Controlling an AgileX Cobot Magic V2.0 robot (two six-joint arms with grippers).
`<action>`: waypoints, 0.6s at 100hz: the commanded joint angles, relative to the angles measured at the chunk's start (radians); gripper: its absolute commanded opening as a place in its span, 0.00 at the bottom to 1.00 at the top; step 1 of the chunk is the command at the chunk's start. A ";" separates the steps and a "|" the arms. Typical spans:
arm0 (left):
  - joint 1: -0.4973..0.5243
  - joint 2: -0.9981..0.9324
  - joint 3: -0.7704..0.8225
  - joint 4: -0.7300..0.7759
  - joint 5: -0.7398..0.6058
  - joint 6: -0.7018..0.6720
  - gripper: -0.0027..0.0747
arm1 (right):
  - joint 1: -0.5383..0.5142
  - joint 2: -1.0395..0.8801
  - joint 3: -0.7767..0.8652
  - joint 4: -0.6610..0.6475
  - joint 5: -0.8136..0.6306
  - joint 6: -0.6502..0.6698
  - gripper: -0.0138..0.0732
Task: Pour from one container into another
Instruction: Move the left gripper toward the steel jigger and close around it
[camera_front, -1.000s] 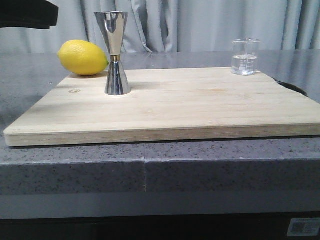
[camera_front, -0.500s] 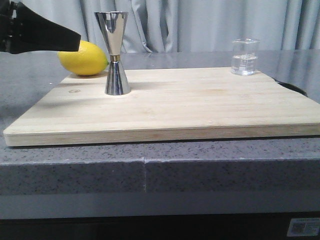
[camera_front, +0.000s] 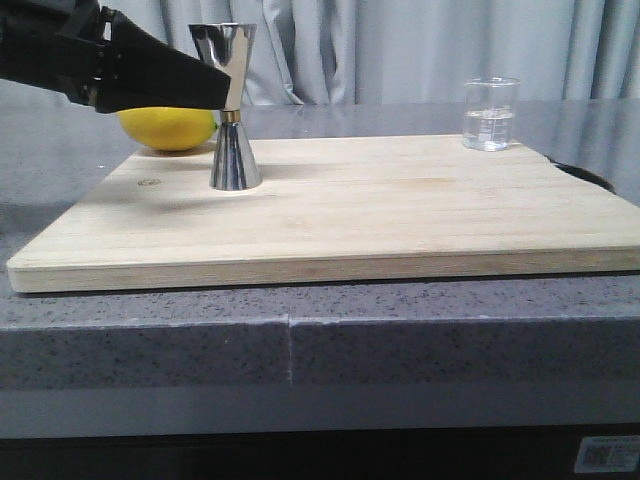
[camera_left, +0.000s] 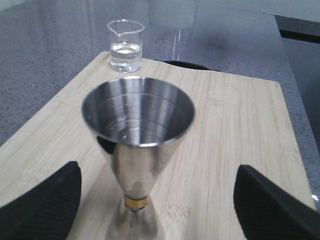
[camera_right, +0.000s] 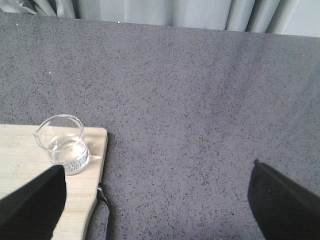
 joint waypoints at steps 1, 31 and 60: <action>-0.007 -0.030 -0.029 -0.060 0.044 0.004 0.77 | -0.001 -0.016 -0.034 -0.012 -0.092 -0.007 0.93; -0.030 0.013 -0.029 -0.082 0.067 0.006 0.77 | -0.001 0.011 -0.034 -0.012 -0.104 -0.007 0.93; -0.065 0.026 -0.029 -0.105 0.034 0.020 0.77 | -0.001 0.041 -0.034 -0.012 -0.108 -0.007 0.93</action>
